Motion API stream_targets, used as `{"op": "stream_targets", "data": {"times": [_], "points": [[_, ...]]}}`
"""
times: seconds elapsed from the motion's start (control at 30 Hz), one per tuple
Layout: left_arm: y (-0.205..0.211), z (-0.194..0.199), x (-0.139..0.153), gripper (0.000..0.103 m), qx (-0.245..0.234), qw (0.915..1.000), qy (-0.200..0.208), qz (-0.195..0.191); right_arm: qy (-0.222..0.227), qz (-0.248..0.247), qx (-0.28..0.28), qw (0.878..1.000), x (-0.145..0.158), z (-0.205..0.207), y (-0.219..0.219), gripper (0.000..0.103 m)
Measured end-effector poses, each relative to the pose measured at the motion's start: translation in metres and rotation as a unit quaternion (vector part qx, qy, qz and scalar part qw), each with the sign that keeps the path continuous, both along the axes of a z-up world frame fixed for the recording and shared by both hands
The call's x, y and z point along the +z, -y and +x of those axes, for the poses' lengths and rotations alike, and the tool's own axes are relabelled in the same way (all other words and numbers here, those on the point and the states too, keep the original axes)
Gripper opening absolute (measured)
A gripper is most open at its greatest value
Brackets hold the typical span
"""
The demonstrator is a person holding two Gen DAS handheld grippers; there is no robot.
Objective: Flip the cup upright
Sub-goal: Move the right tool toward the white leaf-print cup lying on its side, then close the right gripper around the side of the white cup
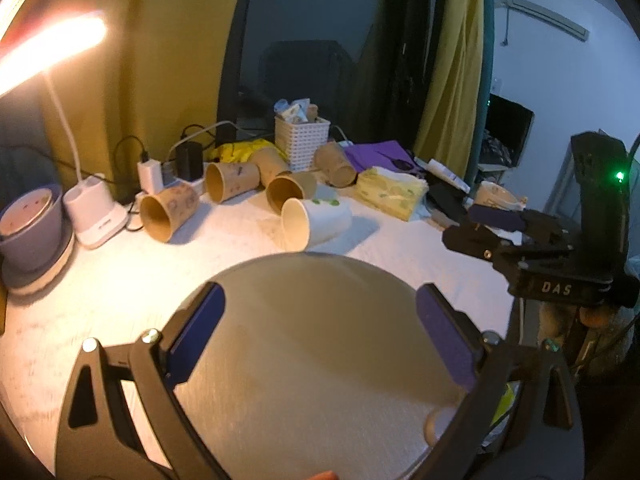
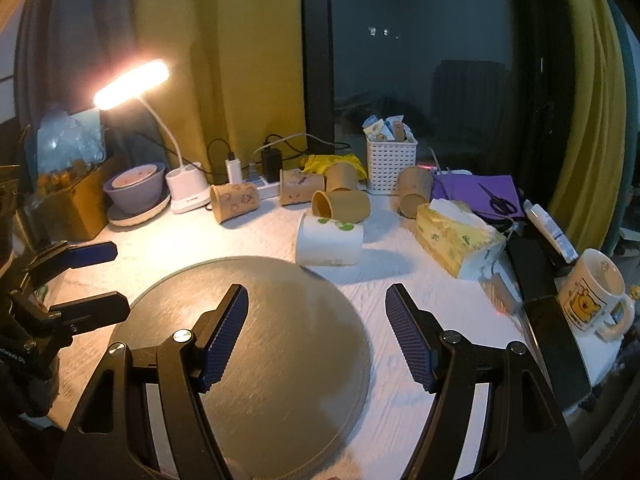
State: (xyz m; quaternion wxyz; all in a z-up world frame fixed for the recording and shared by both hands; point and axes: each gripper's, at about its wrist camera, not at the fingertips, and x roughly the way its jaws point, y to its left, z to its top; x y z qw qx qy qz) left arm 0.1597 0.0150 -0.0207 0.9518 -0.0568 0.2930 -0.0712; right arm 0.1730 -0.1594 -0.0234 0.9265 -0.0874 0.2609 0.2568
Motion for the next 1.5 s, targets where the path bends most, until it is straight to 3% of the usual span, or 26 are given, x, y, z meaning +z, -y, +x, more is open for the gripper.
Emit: {"op": "stream_targets", "data": {"times": [0.47, 0.97, 1.23, 1.4, 1.43, 1.5], "points": [[0.0, 0.107, -0.014, 0.097, -0.037, 0.9983, -0.026, 0.036, -0.035, 0.003, -0.016, 0.999, -0.016, 0.083, 0.005, 0.074], [0.008, 0.209, -0.049, 0.097, -0.099, 0.9913, -0.049, 0.073, -0.077, 0.005, -0.035, 0.996, -0.048, 0.15, 0.008, 0.074], [0.015, 0.241, -0.068, 0.097, -0.157, 0.9823, -0.07, 0.075, -0.097, 0.006, -0.045, 0.994, -0.059, 0.169, 0.015, 0.074], [0.028, 0.245, -0.079, 0.096, -0.182, 0.9747, -0.082, 0.1, -0.106, 0.006, -0.049, 0.993, -0.065, 0.175, 0.017, 0.074], [0.029, 0.245, -0.081, 0.091, -0.187, 0.9733, -0.085, 0.103, -0.108, 0.006, -0.05, 0.993, -0.065, 0.175, 0.017, 0.074], [0.031, 0.242, -0.081, 0.09, -0.192, 0.9721, -0.08, 0.108, -0.109, 0.007, -0.05, 0.993, -0.065, 0.175, 0.018, 0.074]]}}
